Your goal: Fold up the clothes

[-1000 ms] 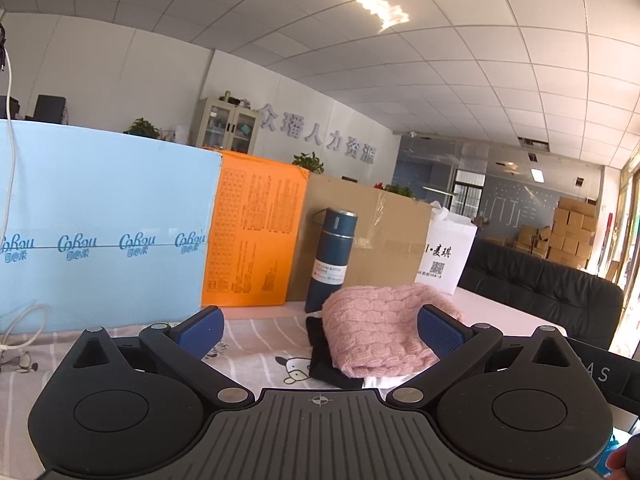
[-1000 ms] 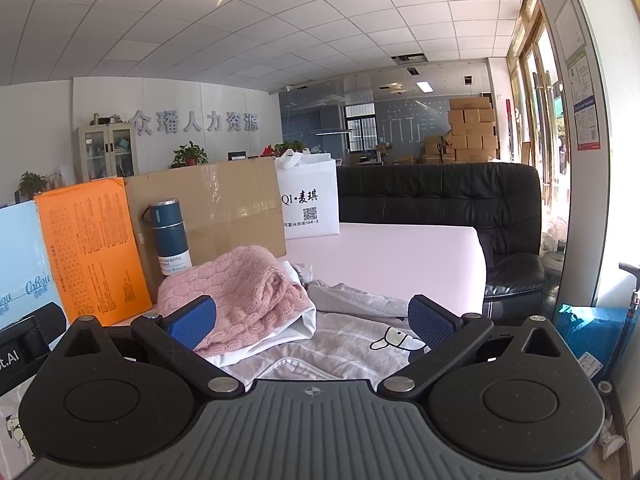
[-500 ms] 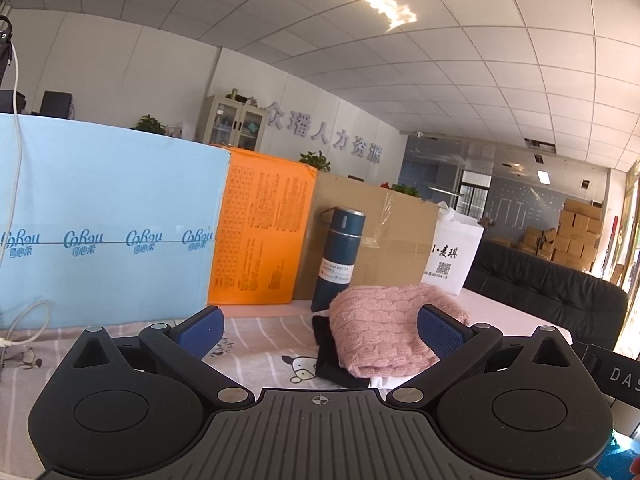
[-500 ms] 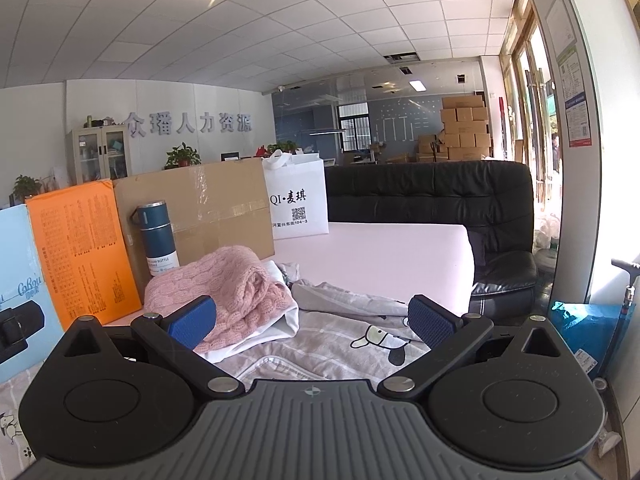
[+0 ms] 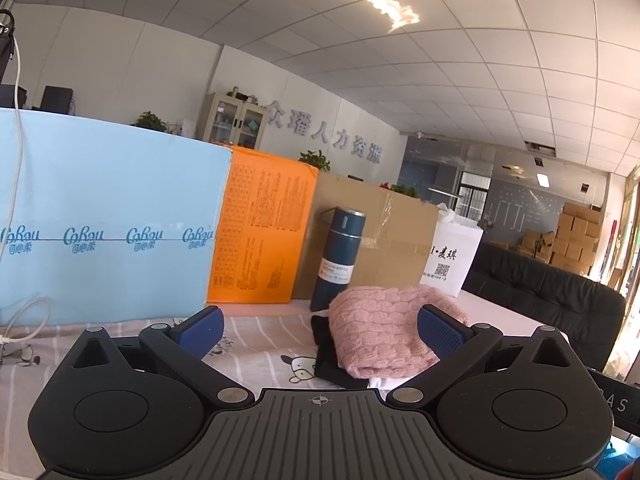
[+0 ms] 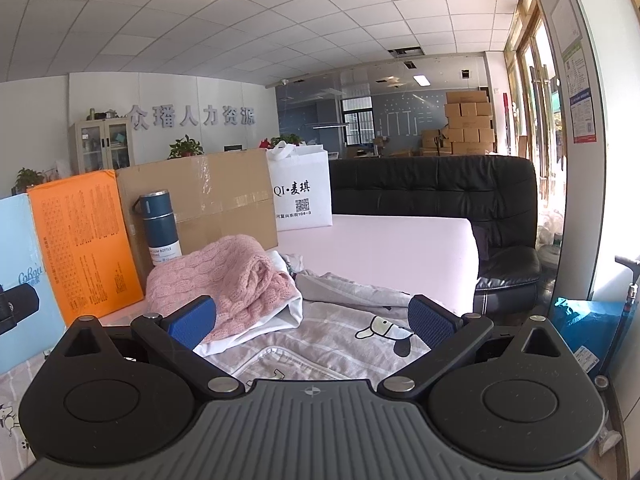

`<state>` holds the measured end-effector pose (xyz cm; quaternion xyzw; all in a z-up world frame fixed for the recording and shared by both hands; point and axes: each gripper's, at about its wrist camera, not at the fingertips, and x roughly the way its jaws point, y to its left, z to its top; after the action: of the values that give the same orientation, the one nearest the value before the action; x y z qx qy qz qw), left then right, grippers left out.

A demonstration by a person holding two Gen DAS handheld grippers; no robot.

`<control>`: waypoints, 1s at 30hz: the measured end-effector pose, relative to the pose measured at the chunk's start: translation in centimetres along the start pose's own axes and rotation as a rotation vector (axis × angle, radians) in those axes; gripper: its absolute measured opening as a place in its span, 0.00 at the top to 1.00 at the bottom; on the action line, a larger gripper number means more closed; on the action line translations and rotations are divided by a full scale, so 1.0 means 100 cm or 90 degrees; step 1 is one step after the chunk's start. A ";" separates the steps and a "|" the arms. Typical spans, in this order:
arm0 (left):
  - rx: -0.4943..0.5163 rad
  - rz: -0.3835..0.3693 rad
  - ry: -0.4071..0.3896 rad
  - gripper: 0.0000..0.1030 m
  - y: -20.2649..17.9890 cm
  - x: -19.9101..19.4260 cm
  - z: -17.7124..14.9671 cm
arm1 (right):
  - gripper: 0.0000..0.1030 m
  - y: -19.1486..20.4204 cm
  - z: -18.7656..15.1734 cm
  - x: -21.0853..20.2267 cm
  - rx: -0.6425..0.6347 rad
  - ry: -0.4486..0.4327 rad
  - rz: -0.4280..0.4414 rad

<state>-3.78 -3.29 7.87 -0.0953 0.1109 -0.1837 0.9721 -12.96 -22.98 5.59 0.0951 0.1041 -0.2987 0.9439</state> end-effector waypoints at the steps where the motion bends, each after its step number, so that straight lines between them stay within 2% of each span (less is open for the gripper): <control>1: 0.000 0.000 0.000 0.00 0.000 0.000 0.000 | 0.00 0.000 0.000 0.000 0.001 0.000 -0.002; 16: -0.003 0.001 0.003 0.00 0.001 0.001 0.000 | 0.00 0.012 -0.002 0.005 0.002 -0.006 0.003; 30: -0.006 0.000 0.006 0.00 0.002 0.002 0.000 | 0.00 0.007 -0.005 0.011 0.005 0.004 -0.007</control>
<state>-3.50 -3.20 7.76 -0.0990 0.1164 -0.1839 0.9710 -11.76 -22.85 4.92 0.0988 0.1061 -0.3037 0.9417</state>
